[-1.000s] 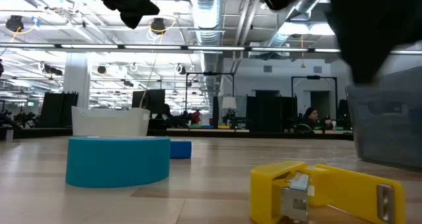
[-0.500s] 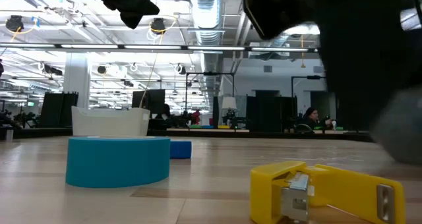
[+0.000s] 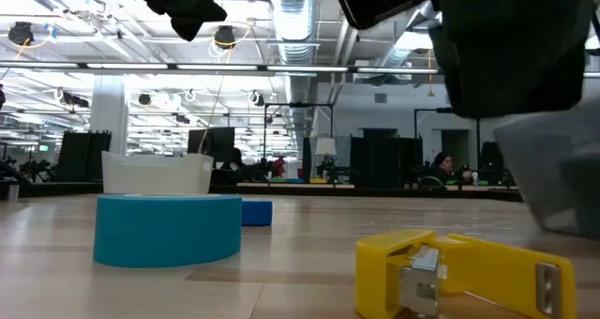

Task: Pick and place Stapler, Stapler remover, tape
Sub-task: Put the yellow stapler into the top white bin

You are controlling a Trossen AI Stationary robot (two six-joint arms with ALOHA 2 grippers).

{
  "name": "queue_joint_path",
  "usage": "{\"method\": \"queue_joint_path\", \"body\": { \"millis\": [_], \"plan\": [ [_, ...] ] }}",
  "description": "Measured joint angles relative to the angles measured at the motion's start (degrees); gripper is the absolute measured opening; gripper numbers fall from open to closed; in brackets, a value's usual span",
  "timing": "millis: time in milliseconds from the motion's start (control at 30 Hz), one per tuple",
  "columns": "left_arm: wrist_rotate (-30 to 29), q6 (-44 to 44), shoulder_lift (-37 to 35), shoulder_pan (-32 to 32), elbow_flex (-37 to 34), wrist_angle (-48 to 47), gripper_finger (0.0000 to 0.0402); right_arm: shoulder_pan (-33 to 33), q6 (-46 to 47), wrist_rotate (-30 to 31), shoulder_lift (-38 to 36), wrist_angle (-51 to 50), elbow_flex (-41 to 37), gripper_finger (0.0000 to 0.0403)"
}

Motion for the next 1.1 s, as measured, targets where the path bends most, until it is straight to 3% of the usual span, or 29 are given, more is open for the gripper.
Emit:
{"method": "queue_joint_path", "body": {
  "millis": [300,600,933,1100],
  "plan": [
    [0.0,0.1,0.0,0.0,0.0,0.0,0.0004,-0.9,-10.4,2.4,-0.9,-8.8,7.2,0.0100],
    [0.0,0.1,0.0,0.0,0.1,0.0,0.0004,-2.3,-19.9,3.6,-1.0,-10.1,10.4,0.0072],
    [0.0,0.2,0.0,0.0,0.1,0.0,0.0004,-3.8,-20.2,2.8,-0.9,-11.2,11.3,0.0059],
    [0.0,0.2,0.0,0.0,0.1,0.0,0.0004,-3.4,-20.4,5.9,-0.8,-15.4,15.6,0.0059]
  ]
}}
